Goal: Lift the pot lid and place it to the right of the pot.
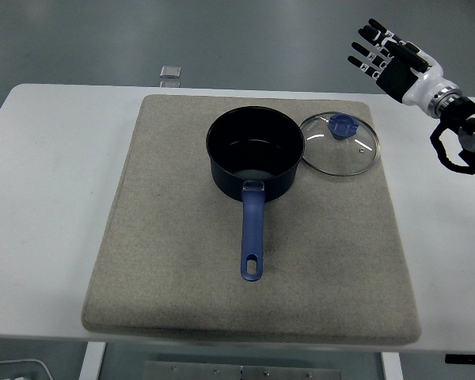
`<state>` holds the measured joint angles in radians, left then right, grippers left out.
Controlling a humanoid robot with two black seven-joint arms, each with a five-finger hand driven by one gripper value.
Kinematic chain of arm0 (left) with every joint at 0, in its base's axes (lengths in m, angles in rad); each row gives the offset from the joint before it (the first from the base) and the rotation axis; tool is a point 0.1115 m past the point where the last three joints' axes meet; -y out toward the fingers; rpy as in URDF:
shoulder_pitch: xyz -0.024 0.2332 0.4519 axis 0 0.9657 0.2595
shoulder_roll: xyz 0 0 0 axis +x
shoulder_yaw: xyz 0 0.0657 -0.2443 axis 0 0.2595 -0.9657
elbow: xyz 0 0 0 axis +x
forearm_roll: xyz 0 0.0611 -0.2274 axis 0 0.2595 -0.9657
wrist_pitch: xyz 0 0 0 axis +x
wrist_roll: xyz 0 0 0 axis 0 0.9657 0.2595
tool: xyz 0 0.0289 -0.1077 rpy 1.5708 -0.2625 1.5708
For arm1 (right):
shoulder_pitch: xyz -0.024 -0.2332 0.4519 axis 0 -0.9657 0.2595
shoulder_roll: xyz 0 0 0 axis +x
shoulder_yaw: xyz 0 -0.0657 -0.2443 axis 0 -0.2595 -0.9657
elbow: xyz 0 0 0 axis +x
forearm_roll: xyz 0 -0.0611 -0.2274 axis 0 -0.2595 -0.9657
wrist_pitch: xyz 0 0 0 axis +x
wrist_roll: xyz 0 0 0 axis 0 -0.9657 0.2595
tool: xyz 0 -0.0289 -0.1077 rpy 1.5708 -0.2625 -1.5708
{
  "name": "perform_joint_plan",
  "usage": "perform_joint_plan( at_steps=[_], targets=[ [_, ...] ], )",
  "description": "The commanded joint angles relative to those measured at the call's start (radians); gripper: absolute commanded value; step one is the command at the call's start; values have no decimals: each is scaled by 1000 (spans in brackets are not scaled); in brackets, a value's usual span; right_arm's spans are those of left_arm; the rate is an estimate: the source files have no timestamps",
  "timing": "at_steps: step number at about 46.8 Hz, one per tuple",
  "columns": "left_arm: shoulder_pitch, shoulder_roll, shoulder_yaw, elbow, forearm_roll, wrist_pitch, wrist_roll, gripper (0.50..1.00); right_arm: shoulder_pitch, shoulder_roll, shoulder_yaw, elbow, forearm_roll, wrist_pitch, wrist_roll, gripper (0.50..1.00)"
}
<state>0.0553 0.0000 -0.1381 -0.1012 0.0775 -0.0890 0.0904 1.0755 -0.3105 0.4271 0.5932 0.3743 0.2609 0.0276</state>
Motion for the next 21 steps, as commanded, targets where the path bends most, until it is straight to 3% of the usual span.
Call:
perform_joint_plan(
  at_steps=[1, 21],
  targets=[
    [0, 0, 0, -3, -1, 0, -1, 1000, 1, -4, -1, 0, 0, 0, 0, 897],
    [-2, 0, -2, 0, -1, 0, -1, 1000, -2, -5, -5, 0, -23, 4, 15, 899]
  ],
)
